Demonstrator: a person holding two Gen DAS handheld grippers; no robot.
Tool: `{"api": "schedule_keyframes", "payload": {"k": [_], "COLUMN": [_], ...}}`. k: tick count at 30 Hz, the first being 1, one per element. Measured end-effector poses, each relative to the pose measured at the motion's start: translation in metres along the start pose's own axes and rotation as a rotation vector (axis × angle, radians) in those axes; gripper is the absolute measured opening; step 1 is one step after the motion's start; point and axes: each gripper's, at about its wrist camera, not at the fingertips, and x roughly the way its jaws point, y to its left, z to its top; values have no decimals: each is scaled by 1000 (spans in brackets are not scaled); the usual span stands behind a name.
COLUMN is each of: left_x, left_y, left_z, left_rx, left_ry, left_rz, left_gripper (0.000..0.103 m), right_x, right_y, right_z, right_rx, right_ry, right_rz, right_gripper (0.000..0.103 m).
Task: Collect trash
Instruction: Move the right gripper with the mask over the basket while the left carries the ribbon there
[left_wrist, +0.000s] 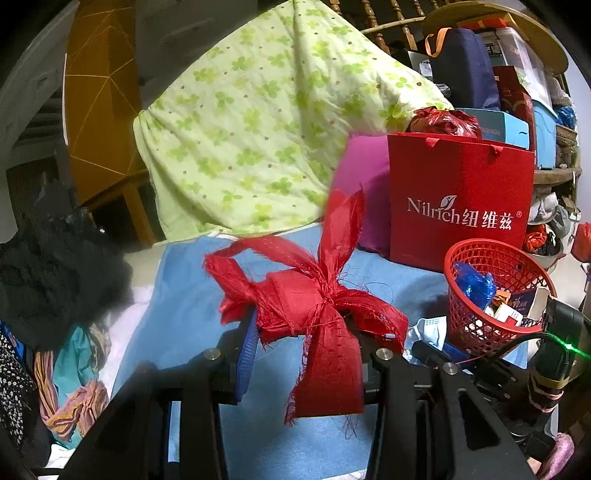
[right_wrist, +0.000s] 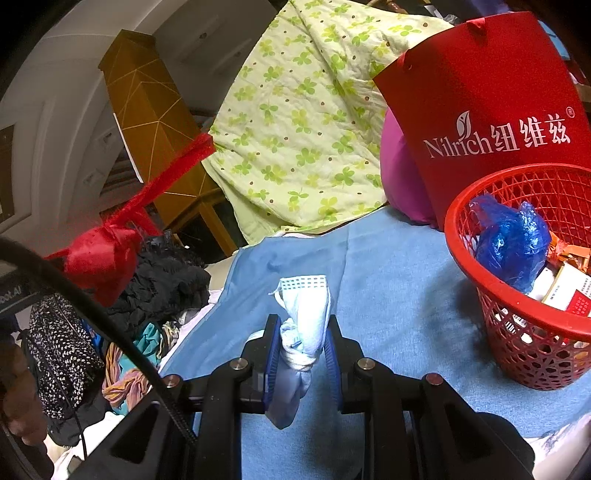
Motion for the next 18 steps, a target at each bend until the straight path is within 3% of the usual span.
{"api": "schedule_keyframes", "payload": {"k": [9,18], "left_x": [3,-3], "left_y": [2,-19], "left_z": [1,16], "left_rx": [-8,41], "left_ry": [2,-35], "left_rz": [-6,-60], "left_gripper": [43,43], "right_x": [-17,-85], "right_y": [-9,-41], "right_z": [5,41], "right_rx": [56,166], "right_ry": [-8,-122], "right_rz": [23,37], "right_gripper": [25,25]}}
